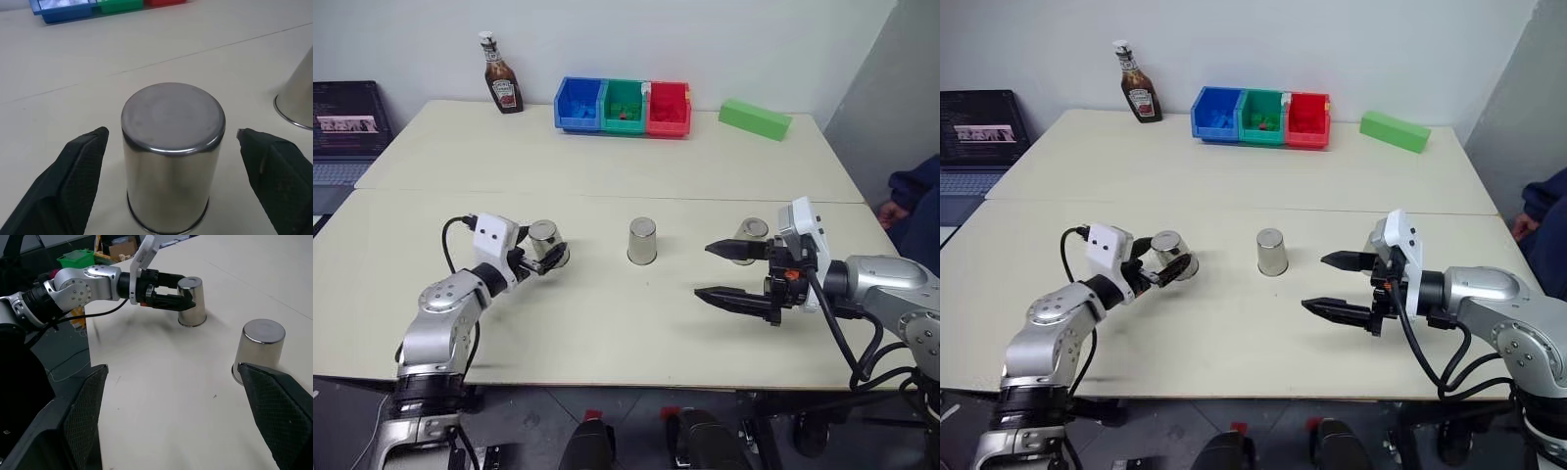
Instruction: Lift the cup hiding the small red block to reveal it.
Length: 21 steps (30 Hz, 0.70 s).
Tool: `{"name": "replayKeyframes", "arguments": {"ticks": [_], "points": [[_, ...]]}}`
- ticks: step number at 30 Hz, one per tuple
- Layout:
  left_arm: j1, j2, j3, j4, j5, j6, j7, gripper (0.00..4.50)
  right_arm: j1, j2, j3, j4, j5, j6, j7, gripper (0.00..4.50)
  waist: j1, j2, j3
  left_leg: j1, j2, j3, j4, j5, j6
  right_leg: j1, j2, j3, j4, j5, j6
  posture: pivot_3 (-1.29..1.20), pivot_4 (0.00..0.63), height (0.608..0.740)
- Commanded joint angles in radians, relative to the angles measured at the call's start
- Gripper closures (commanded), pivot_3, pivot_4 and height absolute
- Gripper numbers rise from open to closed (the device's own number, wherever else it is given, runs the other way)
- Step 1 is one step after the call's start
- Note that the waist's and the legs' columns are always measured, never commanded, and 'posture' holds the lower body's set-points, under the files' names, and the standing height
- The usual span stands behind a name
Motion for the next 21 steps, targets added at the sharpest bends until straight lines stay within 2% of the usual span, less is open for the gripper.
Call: {"name": "replayKeyframes", "arguments": {"ticks": [1,6,10,16,21], "points": [[-0.028,-0.004,-0.002,0.012,0.008,-0.044,-0.012,1.09,-0.016,-0.015,-0.031,-0.019,0.008,-0.008,-0.012,0.0,0.0,0.0,0.0,0.0,0.0,0.0,0.0,0.0,0.0,0.0,0.0,0.0,0.0,0.0,0.0,0.0,0.15,0.74],[-0.044,0.003,0.003,0.036,0.011,-0.065,-0.017,1.82,-0.011,-0.018,-0.036,-0.023,0.016,-0.002,-0.025,0.0,0.0,0.0,0.0,0.0,0.0,0.0,0.0,0.0,0.0,0.0,0.0,0.0,0.0,0.0,0.0,0.0,0.15,0.74],[-0.056,0.021,0.035,-0.012,-0.009,-0.034,-0.006,1.84,0.001,-0.023,-0.035,-0.026,0.014,-0.004,-0.025,0.0,0.0,0.0,0.0,0.0,0.0,0.0,0.001,0.0,0.0,0.0,0.0,0.0,0.0,0.0,0.001,0.0,0.15,0.74],[-0.068,0.114,0.168,-0.203,-0.07,0.18,0.098,1.84,0.005,-0.01,-0.024,-0.018,0.007,-0.017,-0.027,0.0,-0.003,0.0,0.0,-0.001,0.001,-0.001,0.001,0.0,0.0,0.0,0.0,-0.001,0.0,-0.001,0.002,0.0,0.15,0.74],[-0.024,0.12,0.264,-0.179,-0.056,0.195,0.18,1.84,-0.004,0.003,-0.008,-0.009,0.004,-0.021,-0.023,0.0,-0.003,0.0,0.0,0.0,0.0,-0.001,0.001,0.0,0.0,0.0,0.0,0.0,0.0,-0.001,0.002,0.0,0.15,0.74]]}}
